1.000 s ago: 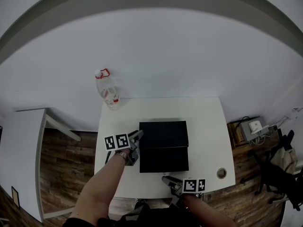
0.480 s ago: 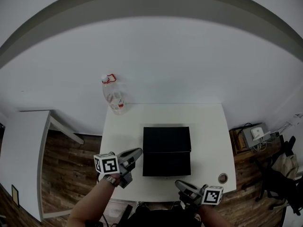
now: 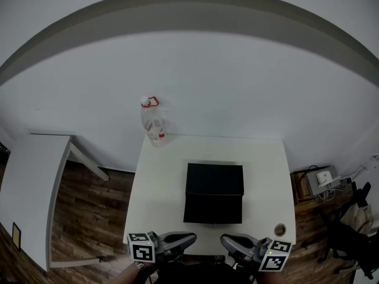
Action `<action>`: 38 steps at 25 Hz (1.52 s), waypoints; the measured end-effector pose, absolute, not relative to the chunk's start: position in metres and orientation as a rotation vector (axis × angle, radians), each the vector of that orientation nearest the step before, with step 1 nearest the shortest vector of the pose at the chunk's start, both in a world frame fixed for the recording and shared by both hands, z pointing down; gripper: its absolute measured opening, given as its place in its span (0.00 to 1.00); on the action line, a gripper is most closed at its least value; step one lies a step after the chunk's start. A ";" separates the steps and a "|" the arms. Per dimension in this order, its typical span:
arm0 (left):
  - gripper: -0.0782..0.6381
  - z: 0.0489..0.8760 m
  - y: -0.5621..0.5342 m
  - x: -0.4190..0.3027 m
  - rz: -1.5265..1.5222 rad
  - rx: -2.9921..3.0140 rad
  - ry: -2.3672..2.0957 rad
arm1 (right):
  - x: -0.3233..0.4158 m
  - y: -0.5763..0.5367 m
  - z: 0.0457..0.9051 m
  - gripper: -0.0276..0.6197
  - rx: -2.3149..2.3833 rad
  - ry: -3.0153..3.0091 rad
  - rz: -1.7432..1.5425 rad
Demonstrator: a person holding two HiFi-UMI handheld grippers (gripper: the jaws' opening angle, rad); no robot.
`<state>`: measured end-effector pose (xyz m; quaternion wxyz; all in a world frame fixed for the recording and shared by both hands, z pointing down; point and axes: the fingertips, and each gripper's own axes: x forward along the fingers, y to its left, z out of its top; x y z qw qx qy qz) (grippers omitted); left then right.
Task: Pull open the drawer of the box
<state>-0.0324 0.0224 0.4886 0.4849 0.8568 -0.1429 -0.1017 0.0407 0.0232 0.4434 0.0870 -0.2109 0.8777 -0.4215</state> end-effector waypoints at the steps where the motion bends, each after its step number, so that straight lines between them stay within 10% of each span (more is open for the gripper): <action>1: 0.11 0.488 0.027 -0.029 -0.250 2.086 -0.339 | 0.039 0.026 0.444 0.05 -0.617 2.604 -1.270; 38: 0.11 0.470 0.024 -0.018 -0.305 2.105 -0.378 | 0.041 0.042 0.442 0.05 -0.585 2.555 -1.299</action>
